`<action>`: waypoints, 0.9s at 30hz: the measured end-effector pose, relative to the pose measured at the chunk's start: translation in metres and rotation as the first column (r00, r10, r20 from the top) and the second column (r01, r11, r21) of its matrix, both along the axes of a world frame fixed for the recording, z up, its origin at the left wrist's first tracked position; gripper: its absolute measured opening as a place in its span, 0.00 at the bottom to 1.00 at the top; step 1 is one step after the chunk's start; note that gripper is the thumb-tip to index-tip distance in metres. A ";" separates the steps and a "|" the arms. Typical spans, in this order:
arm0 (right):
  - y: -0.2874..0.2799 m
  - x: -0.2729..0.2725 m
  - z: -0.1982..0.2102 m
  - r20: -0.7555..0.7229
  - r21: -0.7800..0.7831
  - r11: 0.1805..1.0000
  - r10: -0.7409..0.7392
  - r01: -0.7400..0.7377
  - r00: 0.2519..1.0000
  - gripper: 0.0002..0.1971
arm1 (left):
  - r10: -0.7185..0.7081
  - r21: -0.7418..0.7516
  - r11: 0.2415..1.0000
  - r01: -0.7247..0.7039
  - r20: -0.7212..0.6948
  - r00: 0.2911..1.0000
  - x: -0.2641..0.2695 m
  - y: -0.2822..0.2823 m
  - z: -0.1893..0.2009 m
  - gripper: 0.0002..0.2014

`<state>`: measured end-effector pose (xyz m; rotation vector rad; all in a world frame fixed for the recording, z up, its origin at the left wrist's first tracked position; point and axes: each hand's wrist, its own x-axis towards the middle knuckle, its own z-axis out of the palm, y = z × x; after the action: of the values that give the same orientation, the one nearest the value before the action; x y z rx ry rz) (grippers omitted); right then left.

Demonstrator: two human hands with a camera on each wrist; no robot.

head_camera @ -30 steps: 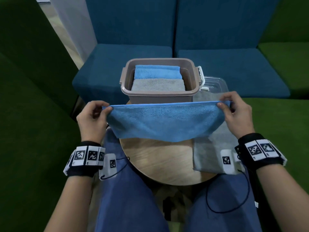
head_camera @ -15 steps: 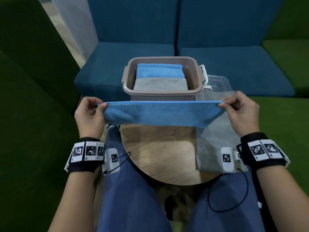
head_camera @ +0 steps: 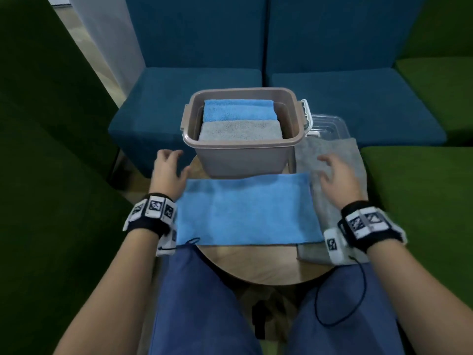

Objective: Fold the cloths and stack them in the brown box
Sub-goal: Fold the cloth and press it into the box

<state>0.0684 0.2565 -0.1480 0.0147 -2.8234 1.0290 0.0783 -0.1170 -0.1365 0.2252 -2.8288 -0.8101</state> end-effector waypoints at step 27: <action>-0.022 0.043 -0.039 0.204 0.452 0.891 -0.063 -0.037 0.977 0.36 | -0.298 -0.047 0.902 0.429 0.650 0.699 0.058 0.095 -0.077 0.56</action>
<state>0.1114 0.2343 -0.1872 -0.0715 -3.1875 0.3585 0.1364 -0.0222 -0.2130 -0.1462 -3.6556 -0.5807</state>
